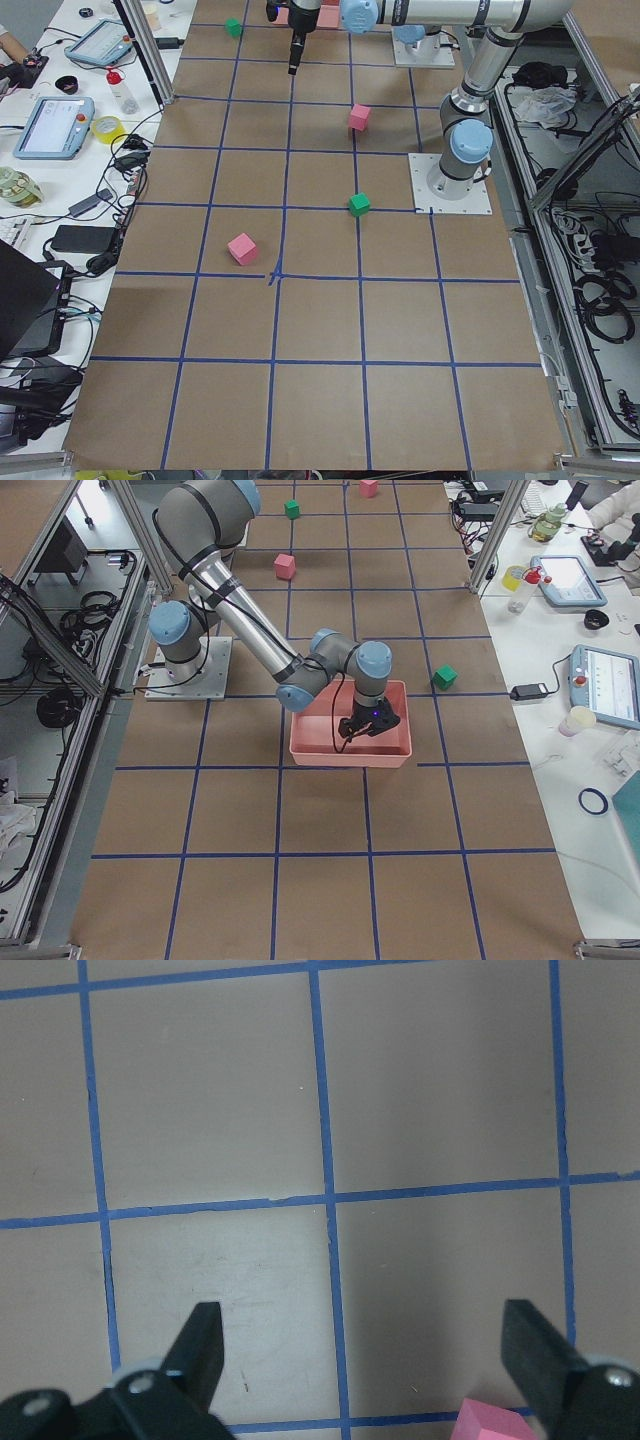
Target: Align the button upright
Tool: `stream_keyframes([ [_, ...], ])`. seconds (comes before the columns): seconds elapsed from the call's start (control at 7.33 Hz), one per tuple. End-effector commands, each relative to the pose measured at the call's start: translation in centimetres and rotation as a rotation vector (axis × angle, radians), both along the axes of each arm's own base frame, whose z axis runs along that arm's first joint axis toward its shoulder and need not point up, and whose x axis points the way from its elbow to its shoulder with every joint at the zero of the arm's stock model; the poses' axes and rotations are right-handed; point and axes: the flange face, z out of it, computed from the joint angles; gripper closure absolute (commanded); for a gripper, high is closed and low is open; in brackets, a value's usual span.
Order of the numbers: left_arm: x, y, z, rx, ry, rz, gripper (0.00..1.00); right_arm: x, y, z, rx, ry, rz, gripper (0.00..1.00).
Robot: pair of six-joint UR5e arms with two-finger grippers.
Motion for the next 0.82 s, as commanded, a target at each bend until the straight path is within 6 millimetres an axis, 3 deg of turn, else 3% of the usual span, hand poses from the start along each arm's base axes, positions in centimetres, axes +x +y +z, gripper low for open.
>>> stream_keyframes([
  [0.0, 0.01, 0.0, 0.0, 0.0, -0.001, 0.0, 0.0, -0.03, -0.01, 0.29, -0.004, 0.006, -0.005, 0.0],
  [0.68, 0.01, 0.0, 0.0, 0.0, -0.001, 0.0, 0.0, 0.53, 0.1, 0.05, 0.007, -0.003, 0.012, 0.0],
])
